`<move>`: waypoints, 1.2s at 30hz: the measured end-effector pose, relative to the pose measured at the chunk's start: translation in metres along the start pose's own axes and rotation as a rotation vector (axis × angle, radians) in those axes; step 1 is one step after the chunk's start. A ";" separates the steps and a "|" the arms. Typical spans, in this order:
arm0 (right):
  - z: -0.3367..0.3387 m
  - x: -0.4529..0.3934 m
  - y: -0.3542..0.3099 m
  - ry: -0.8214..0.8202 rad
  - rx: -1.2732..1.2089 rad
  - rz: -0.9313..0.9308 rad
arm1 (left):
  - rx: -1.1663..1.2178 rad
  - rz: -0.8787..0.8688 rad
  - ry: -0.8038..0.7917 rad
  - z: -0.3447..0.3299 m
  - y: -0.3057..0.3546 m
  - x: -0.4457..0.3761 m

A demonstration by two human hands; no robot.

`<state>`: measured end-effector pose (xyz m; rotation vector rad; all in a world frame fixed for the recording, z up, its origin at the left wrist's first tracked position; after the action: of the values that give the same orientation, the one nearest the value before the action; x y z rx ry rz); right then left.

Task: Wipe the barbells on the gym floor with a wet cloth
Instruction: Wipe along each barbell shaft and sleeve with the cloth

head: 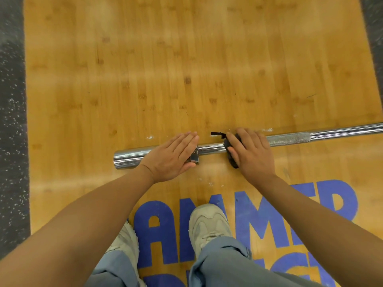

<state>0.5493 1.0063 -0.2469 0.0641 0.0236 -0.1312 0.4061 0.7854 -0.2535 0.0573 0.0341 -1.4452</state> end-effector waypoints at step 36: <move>-0.004 -0.010 0.010 -0.060 -0.025 0.339 | 0.000 0.012 -0.099 0.004 -0.004 -0.002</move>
<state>0.5403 1.0174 -0.2502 0.0385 -0.0459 0.2063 0.4023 0.7870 -0.2493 -0.0138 -0.0467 -1.4341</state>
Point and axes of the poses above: each hand's wrist, its own x-axis away from the middle knuckle, its own z-axis out of the back of the hand, y = z × x, the point moved 1 cm from there along -x, towards the middle knuckle, and after that the axes turned 11 degrees about -y, right-handed, at the moved point
